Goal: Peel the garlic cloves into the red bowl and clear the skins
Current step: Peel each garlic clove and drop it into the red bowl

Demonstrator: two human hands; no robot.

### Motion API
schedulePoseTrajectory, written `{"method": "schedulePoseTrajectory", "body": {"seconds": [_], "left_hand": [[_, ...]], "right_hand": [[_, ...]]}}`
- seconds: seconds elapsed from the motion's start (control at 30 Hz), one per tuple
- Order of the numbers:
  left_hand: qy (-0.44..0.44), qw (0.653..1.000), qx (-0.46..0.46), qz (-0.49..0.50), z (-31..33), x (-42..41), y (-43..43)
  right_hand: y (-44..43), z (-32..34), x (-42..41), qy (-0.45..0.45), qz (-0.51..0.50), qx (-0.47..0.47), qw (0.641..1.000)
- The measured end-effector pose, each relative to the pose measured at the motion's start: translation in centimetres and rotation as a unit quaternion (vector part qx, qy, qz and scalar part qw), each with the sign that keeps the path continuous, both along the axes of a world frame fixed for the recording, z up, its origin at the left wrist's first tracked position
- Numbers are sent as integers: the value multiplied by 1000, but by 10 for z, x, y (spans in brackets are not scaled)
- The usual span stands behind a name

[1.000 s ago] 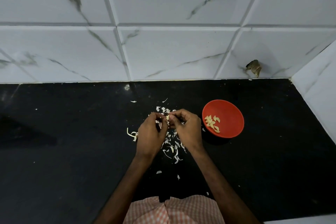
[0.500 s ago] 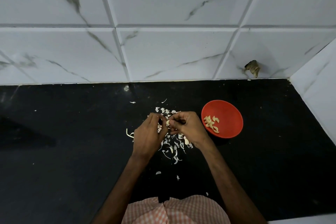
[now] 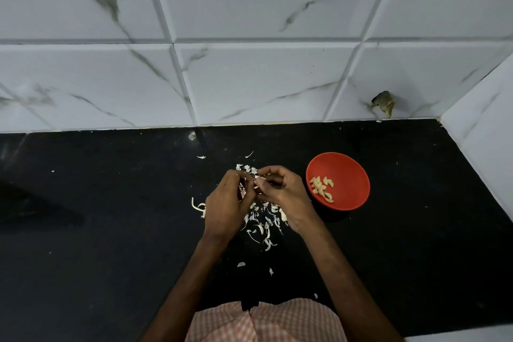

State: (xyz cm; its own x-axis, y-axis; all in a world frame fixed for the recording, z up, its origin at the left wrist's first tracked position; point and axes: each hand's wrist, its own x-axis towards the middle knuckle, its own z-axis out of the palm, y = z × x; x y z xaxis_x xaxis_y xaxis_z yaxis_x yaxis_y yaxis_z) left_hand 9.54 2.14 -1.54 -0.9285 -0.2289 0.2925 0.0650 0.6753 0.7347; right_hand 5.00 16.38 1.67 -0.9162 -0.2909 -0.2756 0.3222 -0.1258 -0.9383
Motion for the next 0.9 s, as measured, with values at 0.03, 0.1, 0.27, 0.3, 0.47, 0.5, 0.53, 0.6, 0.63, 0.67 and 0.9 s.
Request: {"method": "schedulePoseTrajectory", "body": {"seconds": [0.03, 0.1, 0.27, 0.3, 0.47, 0.5, 0.53, 0.6, 0.63, 0.67, 0.9], "left_hand": [[3, 1000, -2, 3, 0, 0, 0], [3, 1000, -5, 8, 0, 0, -1], [-14, 999, -22, 23, 0, 0, -3], [-13, 999, -26, 33, 1, -1, -4], [-11, 990, 62, 122, 3, -14, -26], [-19, 989, 73, 123, 3, -16, -29], [-29, 990, 80, 112, 1, -17, -31], [-70, 993, 63, 68, -3, -17, -31], [-94, 994, 23, 60, -6, -16, -31], [-108, 992, -29, 59, -10, -15, -32], [-135, 987, -81, 23, -9, -14, -32]], "right_hand": [[-1, -1, 1, 15, -2, 16, 1000], [-3, -2, 1, 30, -2, 38, 999], [-4, -3, 1, 40, 31, 68, 996], [-3, -2, 1, 43, 38, 79, 995], [3, -3, 2, 34, 62, 85, 994], [4, -2, 2, 29, 62, 60, 996], [5, -1, 3, 29, 60, 38, 997], [5, -1, 3, 47, 53, 13, 997], [5, 0, 3, 58, 48, 3, 997], [5, 0, 4, 68, 42, -5, 997], [2, -2, 4, 110, 4, 2, 994]]}}
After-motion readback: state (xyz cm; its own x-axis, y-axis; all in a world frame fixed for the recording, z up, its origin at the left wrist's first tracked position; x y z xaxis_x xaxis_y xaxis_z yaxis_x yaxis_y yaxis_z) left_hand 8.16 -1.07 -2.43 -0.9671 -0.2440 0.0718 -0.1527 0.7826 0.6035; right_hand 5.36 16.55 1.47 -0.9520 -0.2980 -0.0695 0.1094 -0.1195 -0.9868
